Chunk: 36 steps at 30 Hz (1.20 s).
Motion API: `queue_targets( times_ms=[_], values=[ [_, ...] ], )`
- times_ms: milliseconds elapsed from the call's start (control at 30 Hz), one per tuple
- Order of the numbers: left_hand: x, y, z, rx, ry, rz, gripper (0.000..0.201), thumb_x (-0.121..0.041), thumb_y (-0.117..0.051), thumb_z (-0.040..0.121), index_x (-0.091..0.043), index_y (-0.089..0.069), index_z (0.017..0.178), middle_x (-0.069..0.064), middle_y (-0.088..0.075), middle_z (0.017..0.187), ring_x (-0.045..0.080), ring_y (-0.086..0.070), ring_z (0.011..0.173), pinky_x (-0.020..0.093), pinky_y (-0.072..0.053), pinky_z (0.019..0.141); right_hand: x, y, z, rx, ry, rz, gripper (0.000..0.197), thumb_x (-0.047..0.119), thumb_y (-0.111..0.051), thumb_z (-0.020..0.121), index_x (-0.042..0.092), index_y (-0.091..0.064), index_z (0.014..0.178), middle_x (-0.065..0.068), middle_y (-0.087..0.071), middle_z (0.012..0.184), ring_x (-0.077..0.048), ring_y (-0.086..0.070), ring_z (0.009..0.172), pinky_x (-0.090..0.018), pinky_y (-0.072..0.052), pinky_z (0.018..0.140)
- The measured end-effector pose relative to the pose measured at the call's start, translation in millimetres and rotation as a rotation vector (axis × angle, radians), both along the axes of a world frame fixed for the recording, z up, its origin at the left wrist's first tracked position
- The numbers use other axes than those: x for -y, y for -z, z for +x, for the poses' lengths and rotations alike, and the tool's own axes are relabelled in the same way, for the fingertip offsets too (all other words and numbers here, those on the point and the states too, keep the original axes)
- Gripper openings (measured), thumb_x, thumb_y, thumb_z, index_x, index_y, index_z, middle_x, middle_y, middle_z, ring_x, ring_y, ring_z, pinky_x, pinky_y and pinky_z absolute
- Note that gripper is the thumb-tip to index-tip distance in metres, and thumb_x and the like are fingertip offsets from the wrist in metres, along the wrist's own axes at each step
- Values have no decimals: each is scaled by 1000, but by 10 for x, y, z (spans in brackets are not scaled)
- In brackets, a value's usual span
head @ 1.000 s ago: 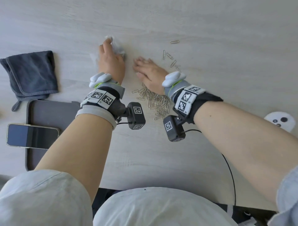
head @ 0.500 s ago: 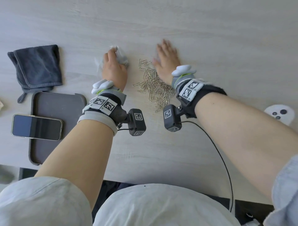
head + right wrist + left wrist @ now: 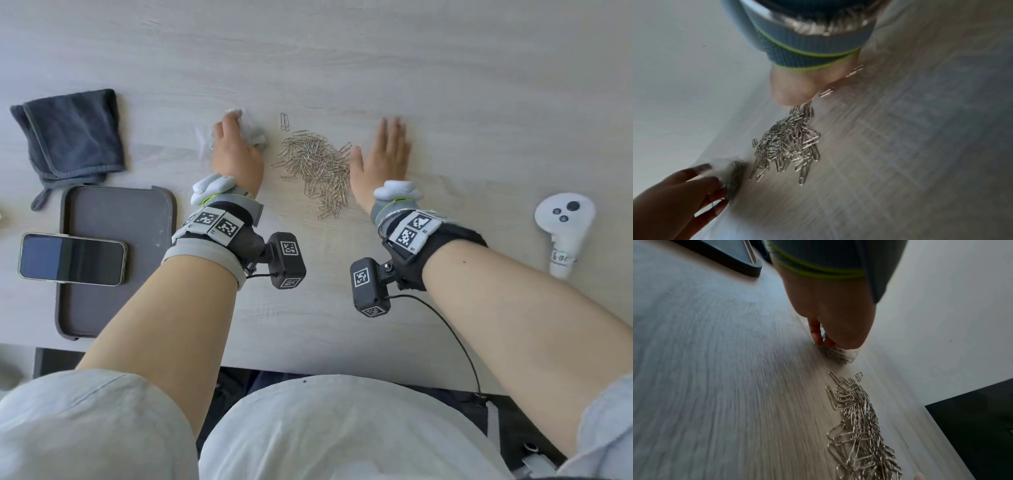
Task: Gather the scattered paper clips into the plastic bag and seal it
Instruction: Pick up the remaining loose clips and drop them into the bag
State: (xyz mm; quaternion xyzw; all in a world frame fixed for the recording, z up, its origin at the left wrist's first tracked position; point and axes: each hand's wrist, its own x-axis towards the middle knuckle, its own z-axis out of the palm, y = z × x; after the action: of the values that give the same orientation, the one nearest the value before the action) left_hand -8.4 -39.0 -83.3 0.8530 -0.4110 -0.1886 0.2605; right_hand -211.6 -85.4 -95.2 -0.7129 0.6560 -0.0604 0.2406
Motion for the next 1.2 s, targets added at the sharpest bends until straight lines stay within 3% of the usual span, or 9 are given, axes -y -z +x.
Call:
queue_targets(
  times_ms=[100, 400, 533, 600, 667, 933, 1000, 1100, 1200],
  values=[
    [-37, 11, -76, 0, -20, -28, 55, 7, -39, 75, -9, -42, 128, 12, -50, 128, 27, -50, 116, 40, -47, 86, -152, 44, -65, -37, 48, 90, 70, 36, -37, 97, 0, -7, 147, -18, 0, 158, -30, 2, 148, -39, 0, 120],
    [-216, -12, -256, -34, -7, -50, 61, 13, -32, 69, -6, -43, 126, 15, -45, 130, 30, -45, 120, 36, -45, 81, -298, 19, 196, 76, -332, 111, 70, 35, -40, 96, 3, -6, 148, -14, 0, 159, -26, 3, 148, -37, 4, 119],
    [-249, 6, -318, -37, -11, -60, 59, 13, -31, 70, -4, -43, 125, 17, -46, 129, 30, -46, 118, 38, -48, 81, -383, -26, -11, -47, -30, -19, 74, 42, -38, 94, 3, -5, 148, -16, 0, 159, -28, 2, 148, -43, 4, 119],
    [-259, 0, -339, -34, -23, -59, 57, 12, -32, 71, -4, -44, 125, 17, -46, 129, 31, -46, 118, 39, -48, 81, -472, 9, -101, -53, 153, 54, 78, 44, -37, 94, 0, -1, 147, -18, 3, 158, -30, 5, 148, -41, 3, 119],
    [-263, -23, -356, -47, -14, -53, 55, 12, -33, 74, -3, -43, 125, 18, -45, 130, 31, -46, 118, 39, -46, 82, -543, 54, -145, -23, 194, 105, 78, 42, -38, 95, -3, -1, 146, -21, 4, 157, -32, 6, 147, -39, 4, 120],
    [-324, -21, -373, -51, -3, -57, 54, 11, -34, 73, -2, -42, 125, 18, -45, 130, 31, -45, 119, 35, -44, 80, -460, 16, 191, 182, -214, 144, 81, 37, -50, 93, -2, -4, 147, -19, 0, 158, -30, 3, 148, -34, 3, 119],
    [-319, -28, -375, -54, 5, -51, 54, 11, -34, 73, -2, -42, 125, 18, -44, 130, 31, -45, 119, 35, -43, 80, -371, -44, 133, 170, -193, 118, 92, 46, -59, 85, 2, -7, 148, -17, -7, 158, -29, -6, 147, -35, -4, 119],
    [-312, -21, -363, -59, -11, -55, 53, 10, -34, 74, -2, -42, 125, 17, -45, 130, 30, -45, 119, 38, -45, 80, -331, -140, -27, 34, -157, 49, 114, 65, -71, 62, 13, -17, 147, -10, -28, 150, -29, -32, 134, -42, -31, 108],
    [-306, -9, -378, -58, -32, -50, 49, 8, -35, 78, -3, -43, 125, 16, -45, 131, 28, -45, 120, 39, -46, 81, -372, -151, -137, 76, -213, 143, 127, 60, -81, 50, 13, -15, 147, -10, -31, 139, -27, -37, 127, -42, -39, 105]
  ],
)
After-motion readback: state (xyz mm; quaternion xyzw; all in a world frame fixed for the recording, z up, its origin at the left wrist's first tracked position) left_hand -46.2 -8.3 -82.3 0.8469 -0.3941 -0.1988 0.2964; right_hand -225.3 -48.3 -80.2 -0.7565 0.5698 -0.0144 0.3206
